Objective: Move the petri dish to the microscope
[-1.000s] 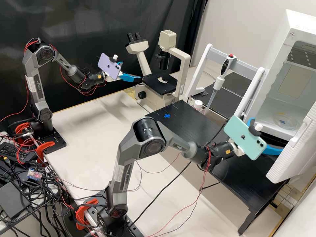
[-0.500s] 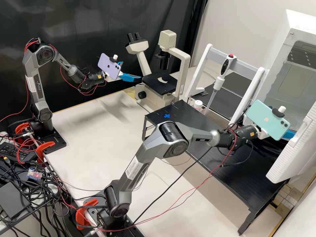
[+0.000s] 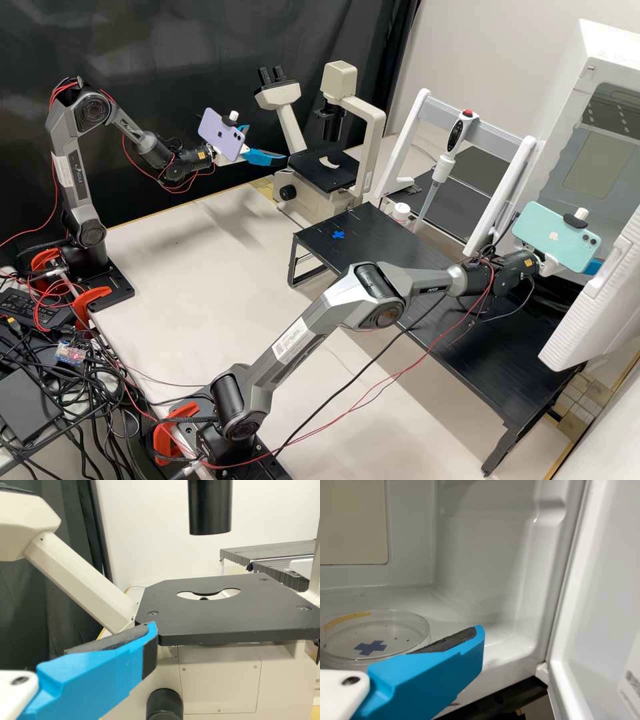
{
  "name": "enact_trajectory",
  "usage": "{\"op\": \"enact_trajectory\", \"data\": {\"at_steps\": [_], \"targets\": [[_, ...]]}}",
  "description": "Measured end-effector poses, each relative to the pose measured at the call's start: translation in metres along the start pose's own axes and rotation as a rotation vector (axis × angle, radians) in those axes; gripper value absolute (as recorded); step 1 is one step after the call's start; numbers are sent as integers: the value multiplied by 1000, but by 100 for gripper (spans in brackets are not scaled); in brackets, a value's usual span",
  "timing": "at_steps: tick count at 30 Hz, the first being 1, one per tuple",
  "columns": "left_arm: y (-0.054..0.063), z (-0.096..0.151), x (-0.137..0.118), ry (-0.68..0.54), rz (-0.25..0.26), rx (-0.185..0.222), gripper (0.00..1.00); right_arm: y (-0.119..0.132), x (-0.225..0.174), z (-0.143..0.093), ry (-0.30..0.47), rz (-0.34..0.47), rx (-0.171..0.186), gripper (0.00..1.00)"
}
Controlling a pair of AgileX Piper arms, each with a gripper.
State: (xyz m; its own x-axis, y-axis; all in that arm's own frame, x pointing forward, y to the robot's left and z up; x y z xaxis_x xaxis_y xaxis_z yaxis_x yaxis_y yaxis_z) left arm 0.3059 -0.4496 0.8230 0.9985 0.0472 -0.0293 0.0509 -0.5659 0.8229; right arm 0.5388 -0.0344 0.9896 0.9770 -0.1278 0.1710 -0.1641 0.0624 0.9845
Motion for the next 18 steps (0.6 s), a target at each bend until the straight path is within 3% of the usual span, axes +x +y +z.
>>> {"op": "enact_trajectory", "data": {"at_steps": [7, 8, 18], "targets": [[0, 0, 0, 0, 1, 0, 100, -14, 4, 3, -1, -31, 7, 100], [0, 0, 0, 0, 1, 0, 100, -15, 5, 3, 1, -33, 7, 0], [0, 0, 0, 0, 1, 0, 100, -18, 6, 2, 18, -64, -3, 0]]}}
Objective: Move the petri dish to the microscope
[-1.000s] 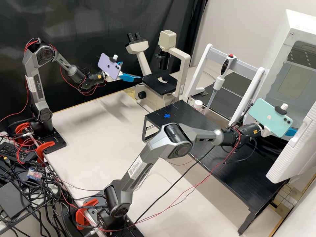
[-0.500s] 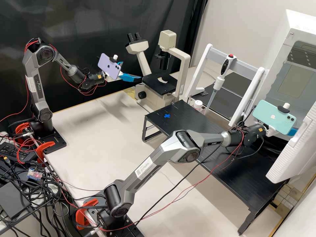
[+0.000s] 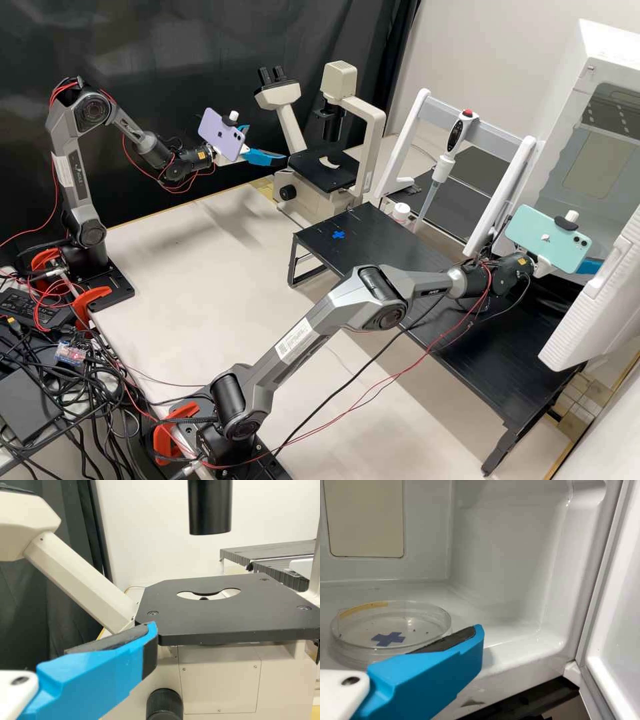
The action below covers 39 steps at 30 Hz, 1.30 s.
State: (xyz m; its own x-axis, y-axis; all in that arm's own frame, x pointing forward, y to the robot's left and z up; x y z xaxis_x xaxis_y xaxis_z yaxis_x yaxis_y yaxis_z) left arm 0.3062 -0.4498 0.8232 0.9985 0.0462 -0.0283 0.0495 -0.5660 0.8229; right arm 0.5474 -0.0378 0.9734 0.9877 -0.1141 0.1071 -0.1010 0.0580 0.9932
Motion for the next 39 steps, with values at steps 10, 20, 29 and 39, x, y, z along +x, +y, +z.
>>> {"op": "enact_trajectory", "data": {"at_steps": [10, 20, 29, 39], "targets": [[0, 0, 0, 0, 0, 0, 100, 0, 2, 0, 8, 3, -8, 0], [0, 0, 0, 0, 0, 0, 100, -2, 5, 6, 2, 3, -8, 0], [0, 0, 0, 0, 0, 0, 100, -2, 5, 7, 2, 3, -8, 0], [0, 0, 0, 0, 0, 0, 100, 0, 5, 8, 5, 7, -10, 0]]}}
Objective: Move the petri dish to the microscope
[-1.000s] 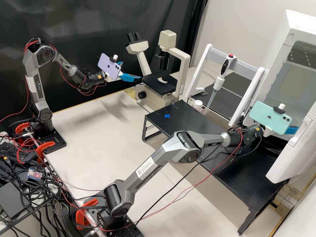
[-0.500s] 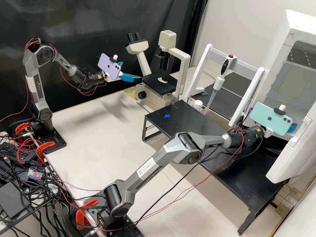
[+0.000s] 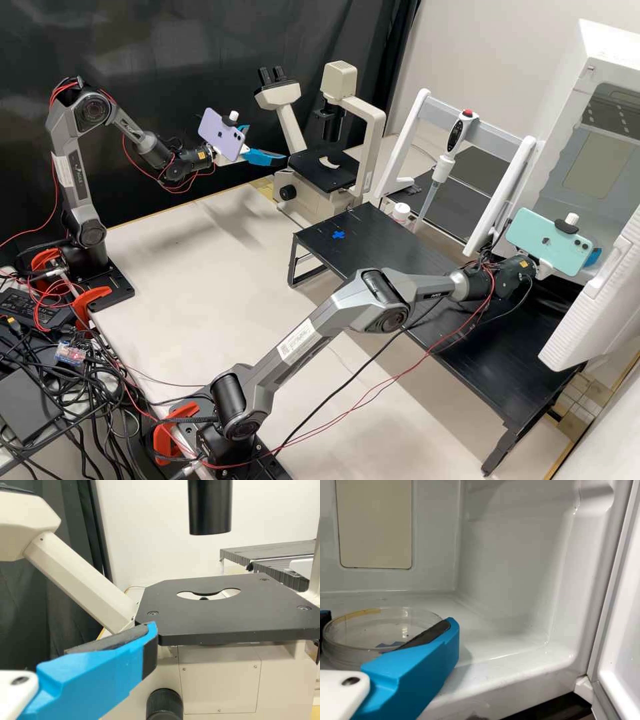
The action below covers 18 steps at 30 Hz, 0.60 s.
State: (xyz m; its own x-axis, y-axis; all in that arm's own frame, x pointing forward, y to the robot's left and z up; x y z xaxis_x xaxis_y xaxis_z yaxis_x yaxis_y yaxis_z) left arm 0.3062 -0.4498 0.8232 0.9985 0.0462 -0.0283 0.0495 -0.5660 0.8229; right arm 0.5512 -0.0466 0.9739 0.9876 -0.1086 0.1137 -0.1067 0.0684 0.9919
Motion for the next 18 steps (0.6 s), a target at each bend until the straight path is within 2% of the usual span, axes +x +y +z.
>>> {"op": "enact_trajectory", "data": {"at_steps": [6, 8, 10, 12, 15, 18], "targets": [[0, 0, 0, 0, 0, 0, 100, -1, -4, 10, 19, -6, 6, 0], [0, 0, 0, 0, 0, 0, 100, -1, -9, 13, 17, -10, 18, 0], [0, 0, 0, 0, 0, 0, 100, 6, -18, 17, 11, 3, 51, 0], [0, 0, 0, 0, 0, 0, 100, 7, -26, 22, 1, 7, 36, 0], [0, 0, 0, 0, 0, 0, 100, 13, -44, 27, -2, 34, 41, 0], [0, 0, 0, 0, 0, 0, 100, 21, -64, 28, 17, 68, 20, 0]]}}
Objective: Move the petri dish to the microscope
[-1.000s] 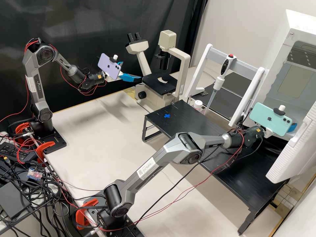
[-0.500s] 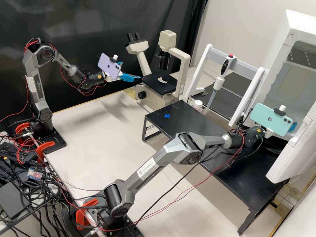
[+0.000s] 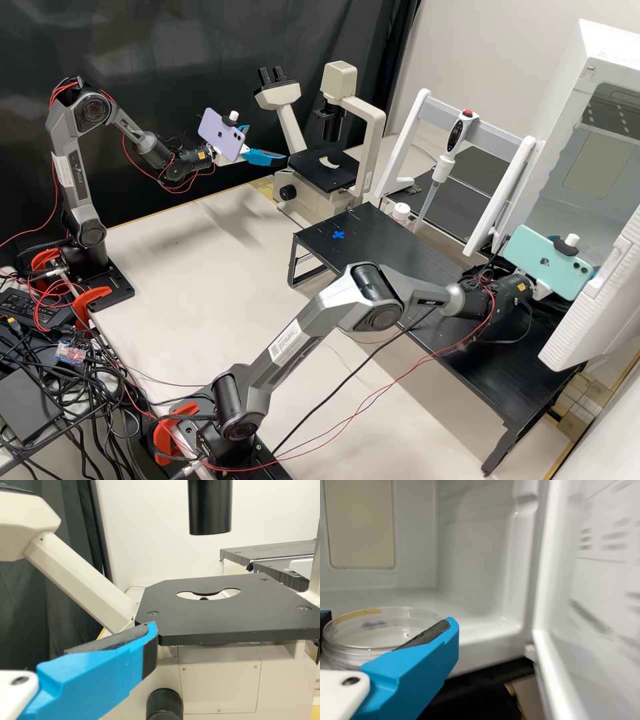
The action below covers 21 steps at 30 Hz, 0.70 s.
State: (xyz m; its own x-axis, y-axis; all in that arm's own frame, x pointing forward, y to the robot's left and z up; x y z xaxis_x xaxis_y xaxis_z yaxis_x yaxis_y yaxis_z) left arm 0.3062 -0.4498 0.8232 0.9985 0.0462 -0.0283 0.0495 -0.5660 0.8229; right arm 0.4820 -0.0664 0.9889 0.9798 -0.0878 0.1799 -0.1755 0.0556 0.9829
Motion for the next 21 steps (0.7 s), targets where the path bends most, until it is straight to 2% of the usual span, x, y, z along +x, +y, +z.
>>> {"op": "enact_trajectory", "data": {"at_steps": [4, 11, 15, 21], "targets": [[0, 0, 0, 0, 0, 0, 100, 7, -27, 2, 8, 25, -9, 0], [0, 0, 0, 0, 0, 0, 100, 14, -90, 8, 7, 61, 23, 0], [0, 0, 0, 0, 0, 0, 100, 17, -130, -1, 61, 100, 40, 0], [0, 0, 0, 0, 0, 0, 100, -3, -196, -33, 189, 100, 65, 0]]}}
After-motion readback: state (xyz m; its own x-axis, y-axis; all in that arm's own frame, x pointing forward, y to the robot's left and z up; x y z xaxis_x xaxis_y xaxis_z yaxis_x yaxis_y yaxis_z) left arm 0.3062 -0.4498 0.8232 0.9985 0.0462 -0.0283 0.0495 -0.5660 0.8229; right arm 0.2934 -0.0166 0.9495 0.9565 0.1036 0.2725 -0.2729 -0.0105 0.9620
